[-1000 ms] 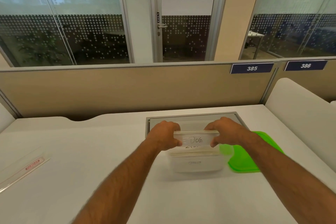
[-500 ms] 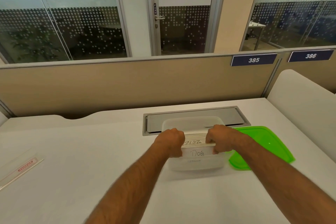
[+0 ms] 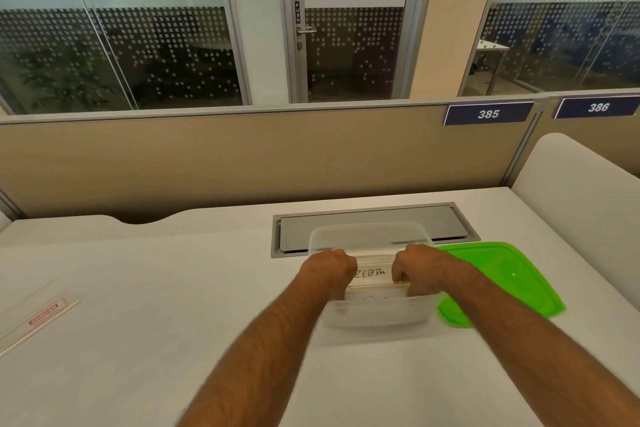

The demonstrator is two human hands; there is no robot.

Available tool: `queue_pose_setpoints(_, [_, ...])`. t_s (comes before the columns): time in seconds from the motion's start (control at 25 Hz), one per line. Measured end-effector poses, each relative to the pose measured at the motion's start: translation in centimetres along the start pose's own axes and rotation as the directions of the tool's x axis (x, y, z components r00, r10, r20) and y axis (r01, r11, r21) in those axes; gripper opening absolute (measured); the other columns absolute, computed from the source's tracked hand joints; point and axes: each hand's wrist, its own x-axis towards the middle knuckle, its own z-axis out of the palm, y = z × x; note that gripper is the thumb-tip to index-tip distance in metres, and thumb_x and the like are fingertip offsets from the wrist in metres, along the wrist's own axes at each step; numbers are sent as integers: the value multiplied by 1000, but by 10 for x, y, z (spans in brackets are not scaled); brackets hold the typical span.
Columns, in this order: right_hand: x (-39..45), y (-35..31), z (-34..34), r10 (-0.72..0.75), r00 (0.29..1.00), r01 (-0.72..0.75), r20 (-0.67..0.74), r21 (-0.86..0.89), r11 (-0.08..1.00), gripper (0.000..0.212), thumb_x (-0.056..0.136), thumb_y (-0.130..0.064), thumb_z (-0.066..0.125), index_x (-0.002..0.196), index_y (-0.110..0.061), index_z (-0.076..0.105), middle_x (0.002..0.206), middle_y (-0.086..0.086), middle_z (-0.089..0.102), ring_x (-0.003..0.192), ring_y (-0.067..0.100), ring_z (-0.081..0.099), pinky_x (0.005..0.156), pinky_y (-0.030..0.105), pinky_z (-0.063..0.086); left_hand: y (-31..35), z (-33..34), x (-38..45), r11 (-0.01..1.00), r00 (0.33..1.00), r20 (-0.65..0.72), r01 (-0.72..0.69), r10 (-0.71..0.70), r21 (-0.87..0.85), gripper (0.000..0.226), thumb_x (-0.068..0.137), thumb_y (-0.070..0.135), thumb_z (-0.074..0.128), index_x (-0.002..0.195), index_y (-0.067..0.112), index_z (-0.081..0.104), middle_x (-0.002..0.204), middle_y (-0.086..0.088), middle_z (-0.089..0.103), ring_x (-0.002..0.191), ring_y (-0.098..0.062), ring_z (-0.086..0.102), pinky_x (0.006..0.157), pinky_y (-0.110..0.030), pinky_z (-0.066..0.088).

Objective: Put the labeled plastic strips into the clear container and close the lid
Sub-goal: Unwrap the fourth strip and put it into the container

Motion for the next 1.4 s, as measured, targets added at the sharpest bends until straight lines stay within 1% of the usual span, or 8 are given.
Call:
queue_pose_setpoints(0.28, [-5,-1,-5,26,999,-23,-41,67,997,46,77,-28,75,122,-22,64,116,-1,67,105,18,60,85,27,50,-2,-4,-6,999,999,-30,-17,16,-32,51,78,26,81,121,8,63,115,-16,63,98,-29,62,86,-37,53])
queue_pose_setpoints(0.44, [-13,-11,-13,99,956,-77,-277,90,993,46,82,-51,66,123,-30,59,120,-6,65,114,18,56,88,31,47,-5,-9,-23,989,969,-242,3,-39,-146,45,85,41,69,123,18,58,115,-7,66,100,-24,60,76,-34,48])
queue_pose_setpoints(0.56, [-17,-28,-15,168,863,-92,-476,178,980,56,92,-56,50,139,-26,46,144,-4,51,132,18,45,106,34,39,-13,-9,-37,988,884,-461,3,-75,-155,58,90,54,55,137,20,46,133,-4,58,122,-24,50,95,-42,44])
queue_pose_setpoints(0.64, [-19,-42,-14,165,828,-58,-535,211,976,70,94,-59,39,150,-19,29,158,2,31,145,19,26,117,37,25,-19,-5,-47,989,842,-531,25,-100,-147,75,91,66,39,147,17,32,151,-6,41,139,-26,34,112,-45,30])
queue_pose_setpoints(0.76, [-23,-68,-7,154,839,-66,-522,184,981,85,92,-70,24,155,-18,1,164,5,-3,151,20,-6,123,43,1,-27,4,-63,985,821,-545,131,-169,-108,96,84,81,9,154,15,11,163,-7,13,150,-26,7,120,-52,8])
queue_pose_setpoints(0.84, [-25,-83,-4,157,841,-72,-518,180,981,91,88,-74,19,155,-18,-5,163,6,-11,150,21,-14,122,46,-4,-35,11,-74,977,818,-535,180,-212,-112,102,79,85,1,155,16,3,164,-6,4,150,-27,-1,120,-53,0])
queue_pose_setpoints(1.12, [-8,-142,-3,103,860,-53,-500,114,992,93,84,-77,10,153,-19,-14,162,7,-19,148,22,-21,121,47,-10,-88,46,-128,923,808,-448,358,-382,-139,103,77,86,4,154,18,-8,163,-6,-9,149,-28,-11,119,-54,-2])
queue_pose_setpoints(1.4, [25,-222,-11,-39,864,89,-502,77,993,97,82,-80,5,153,-17,-12,162,6,-16,148,21,-19,121,49,-7,-154,77,-201,834,735,-403,524,-546,-174,105,78,86,5,154,15,-7,163,-7,-9,150,-28,-10,119,-55,1])
